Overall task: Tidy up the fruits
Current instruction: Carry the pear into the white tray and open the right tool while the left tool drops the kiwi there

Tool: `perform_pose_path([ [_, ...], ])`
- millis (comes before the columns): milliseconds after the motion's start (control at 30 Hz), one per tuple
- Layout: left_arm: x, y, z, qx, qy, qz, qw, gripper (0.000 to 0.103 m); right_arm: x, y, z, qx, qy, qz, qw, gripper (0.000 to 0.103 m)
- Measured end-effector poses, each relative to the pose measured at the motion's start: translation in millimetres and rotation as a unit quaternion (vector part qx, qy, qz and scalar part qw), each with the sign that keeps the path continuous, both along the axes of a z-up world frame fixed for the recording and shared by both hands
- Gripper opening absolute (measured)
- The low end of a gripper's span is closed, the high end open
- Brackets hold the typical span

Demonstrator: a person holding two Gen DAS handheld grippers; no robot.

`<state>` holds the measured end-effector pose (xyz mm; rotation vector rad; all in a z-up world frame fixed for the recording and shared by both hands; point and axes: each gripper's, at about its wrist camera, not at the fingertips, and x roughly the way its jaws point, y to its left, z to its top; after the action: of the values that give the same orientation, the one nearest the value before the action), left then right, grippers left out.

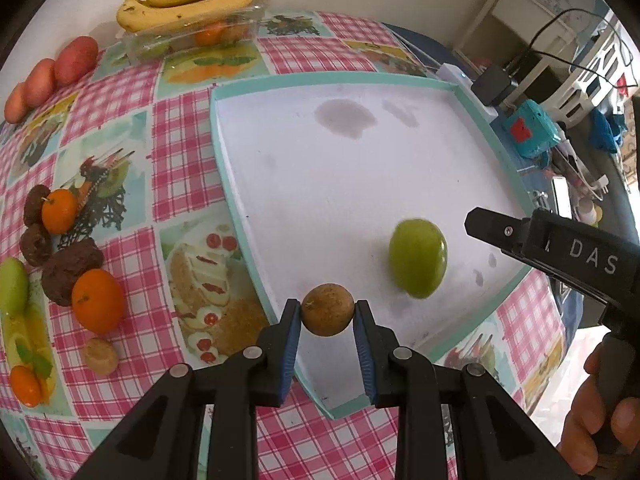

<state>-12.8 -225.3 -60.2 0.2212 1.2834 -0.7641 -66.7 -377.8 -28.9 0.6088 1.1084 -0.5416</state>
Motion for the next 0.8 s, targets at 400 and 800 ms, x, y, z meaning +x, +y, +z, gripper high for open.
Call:
perform_pose_path([
  [400, -1.6, -1.8, 9.3, 0.006, -0.002, -0.006, 1.0000, 0.034, -1.3, -1.3, 0.5, 0.002, -0.002, -0.001, 1.000, 0.047],
  [800, 39.1, 73.6, 39.2, 0.053, -0.019, 0.129, 0.9900, 0.078, 5.7, 11.6, 2.3, -0.027, -0.001, 0.032, 0.999, 0.084],
])
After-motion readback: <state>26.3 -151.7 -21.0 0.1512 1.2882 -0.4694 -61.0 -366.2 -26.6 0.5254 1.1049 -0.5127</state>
